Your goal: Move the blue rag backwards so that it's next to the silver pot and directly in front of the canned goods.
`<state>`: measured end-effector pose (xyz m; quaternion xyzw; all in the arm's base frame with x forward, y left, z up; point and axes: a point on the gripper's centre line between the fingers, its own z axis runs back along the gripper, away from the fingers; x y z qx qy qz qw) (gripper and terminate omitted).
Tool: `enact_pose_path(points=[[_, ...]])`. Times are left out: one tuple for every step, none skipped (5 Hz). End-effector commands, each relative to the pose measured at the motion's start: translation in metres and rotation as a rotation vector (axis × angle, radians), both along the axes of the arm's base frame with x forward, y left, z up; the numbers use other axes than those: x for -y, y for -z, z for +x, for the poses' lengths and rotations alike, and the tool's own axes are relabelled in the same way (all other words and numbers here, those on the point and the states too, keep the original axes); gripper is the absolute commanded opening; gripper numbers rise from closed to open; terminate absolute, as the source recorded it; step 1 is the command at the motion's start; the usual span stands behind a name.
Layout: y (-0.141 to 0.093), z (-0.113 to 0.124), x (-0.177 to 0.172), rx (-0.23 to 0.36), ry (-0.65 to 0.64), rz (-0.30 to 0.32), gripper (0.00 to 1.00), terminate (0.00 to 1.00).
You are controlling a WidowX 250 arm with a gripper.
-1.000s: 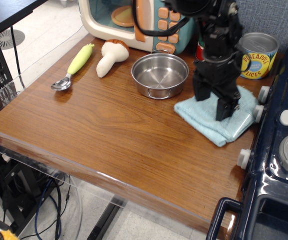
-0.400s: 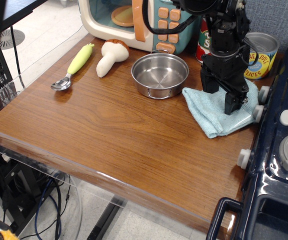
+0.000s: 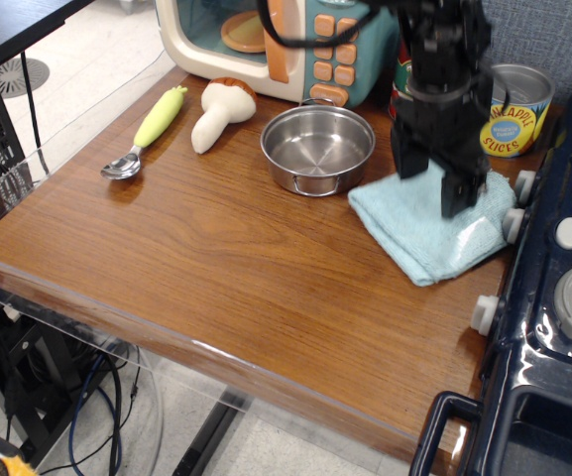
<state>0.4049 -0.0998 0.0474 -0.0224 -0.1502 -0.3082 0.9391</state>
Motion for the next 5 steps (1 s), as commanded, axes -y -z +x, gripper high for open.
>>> enact_pose_path(points=[[-0.0605,0.001,-0.016,0.122,-0.038,-0.032,1.0,0.0],[-0.0665,-0.0002,-0.0208,0.13,-0.054,-0.013,1.0,0.0],[-0.0665,-0.0002,-0.0208,0.13,-0.054,-0.013,1.0,0.0],[-0.0665,-0.0002,-0.0208,0.13,-0.054,-0.013,1.0,0.0],[-0.0665,-0.0002,-0.0208,0.13,-0.054,-0.013,1.0,1.0]])
